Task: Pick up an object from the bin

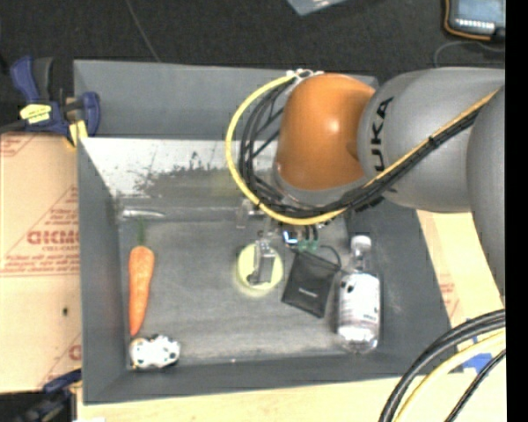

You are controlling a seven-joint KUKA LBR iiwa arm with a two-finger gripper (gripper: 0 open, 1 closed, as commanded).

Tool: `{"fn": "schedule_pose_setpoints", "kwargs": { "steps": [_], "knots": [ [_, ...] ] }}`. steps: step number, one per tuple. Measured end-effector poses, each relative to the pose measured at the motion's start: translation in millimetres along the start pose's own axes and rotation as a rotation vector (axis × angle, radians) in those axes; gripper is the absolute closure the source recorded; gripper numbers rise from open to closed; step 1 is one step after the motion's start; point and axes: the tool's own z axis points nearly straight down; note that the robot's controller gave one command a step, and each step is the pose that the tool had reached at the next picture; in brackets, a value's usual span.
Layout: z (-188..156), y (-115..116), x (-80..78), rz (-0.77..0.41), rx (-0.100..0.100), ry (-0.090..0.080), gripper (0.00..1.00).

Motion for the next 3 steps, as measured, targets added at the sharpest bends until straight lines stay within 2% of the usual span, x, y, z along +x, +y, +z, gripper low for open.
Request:
{"fn": "schedule_pose_setpoints", "kwargs": {
  "steps": [1,2,3],
  "knots": [
    [-4,0,-1.2,0.001,0.000,-0.007,0.00],
    [22,-36,-23.6,0.014,-0.003,-0.013,0.00],
    [59,-70,-41.1,0.159,0.000,-0.011,0.00]
  ]
}}
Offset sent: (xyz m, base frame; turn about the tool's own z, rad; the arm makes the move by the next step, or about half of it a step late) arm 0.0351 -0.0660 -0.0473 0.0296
